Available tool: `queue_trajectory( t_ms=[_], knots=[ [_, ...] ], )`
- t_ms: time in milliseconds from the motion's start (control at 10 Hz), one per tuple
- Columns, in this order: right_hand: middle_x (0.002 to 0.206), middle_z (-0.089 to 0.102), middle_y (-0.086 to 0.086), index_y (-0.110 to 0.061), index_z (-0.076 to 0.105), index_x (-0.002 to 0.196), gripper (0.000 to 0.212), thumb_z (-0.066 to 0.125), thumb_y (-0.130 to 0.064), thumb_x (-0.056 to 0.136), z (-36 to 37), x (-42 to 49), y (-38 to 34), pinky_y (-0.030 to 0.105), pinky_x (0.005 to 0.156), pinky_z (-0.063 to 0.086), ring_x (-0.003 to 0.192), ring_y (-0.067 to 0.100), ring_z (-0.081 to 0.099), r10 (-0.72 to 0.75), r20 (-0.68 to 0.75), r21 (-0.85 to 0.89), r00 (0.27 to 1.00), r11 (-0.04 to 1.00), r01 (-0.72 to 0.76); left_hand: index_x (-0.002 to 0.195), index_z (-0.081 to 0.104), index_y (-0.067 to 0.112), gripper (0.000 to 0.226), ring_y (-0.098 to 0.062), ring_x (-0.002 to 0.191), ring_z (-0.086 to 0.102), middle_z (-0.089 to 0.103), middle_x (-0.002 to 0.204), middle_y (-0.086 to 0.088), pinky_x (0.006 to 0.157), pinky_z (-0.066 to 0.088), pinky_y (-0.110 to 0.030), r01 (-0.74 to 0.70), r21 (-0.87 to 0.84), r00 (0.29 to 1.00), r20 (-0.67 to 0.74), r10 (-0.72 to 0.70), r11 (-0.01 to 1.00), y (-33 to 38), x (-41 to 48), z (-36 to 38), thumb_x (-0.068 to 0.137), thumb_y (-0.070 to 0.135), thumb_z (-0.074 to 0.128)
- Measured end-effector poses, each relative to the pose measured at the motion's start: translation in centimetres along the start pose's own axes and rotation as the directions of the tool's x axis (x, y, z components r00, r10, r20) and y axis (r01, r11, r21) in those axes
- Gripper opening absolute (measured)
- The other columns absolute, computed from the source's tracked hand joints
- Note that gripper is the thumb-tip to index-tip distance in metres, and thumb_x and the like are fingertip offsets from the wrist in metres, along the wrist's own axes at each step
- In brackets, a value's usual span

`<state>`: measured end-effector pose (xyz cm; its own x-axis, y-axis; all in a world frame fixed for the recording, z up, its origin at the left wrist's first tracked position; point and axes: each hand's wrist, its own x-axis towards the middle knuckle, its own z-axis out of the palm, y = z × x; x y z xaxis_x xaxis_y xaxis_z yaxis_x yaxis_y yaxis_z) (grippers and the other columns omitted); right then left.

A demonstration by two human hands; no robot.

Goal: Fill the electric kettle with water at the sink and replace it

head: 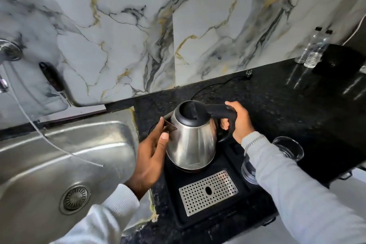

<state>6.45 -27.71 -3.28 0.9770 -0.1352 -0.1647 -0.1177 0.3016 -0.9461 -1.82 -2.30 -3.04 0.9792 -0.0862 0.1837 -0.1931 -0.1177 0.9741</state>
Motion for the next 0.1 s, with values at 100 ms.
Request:
queue_trajectory(
  t_ms=[100],
  knots=[
    [0.038,0.052,0.003,-0.014,0.062,0.045,0.042,0.057,-0.027,0.085,0.22,0.37,-1.46,0.029,0.047,0.039,0.039,0.019,0.047,-0.087,0.004,-0.124,0.996,0.988,0.086,0.144,0.047,0.017,0.05,-0.015,0.14,0.047,0.057,0.145,-0.001,0.119,0.036,-0.04,-0.014,0.025,1.0,0.004,0.014,1.0,1.09,0.33,-0.36,0.096,0.034,0.043]
  ],
)
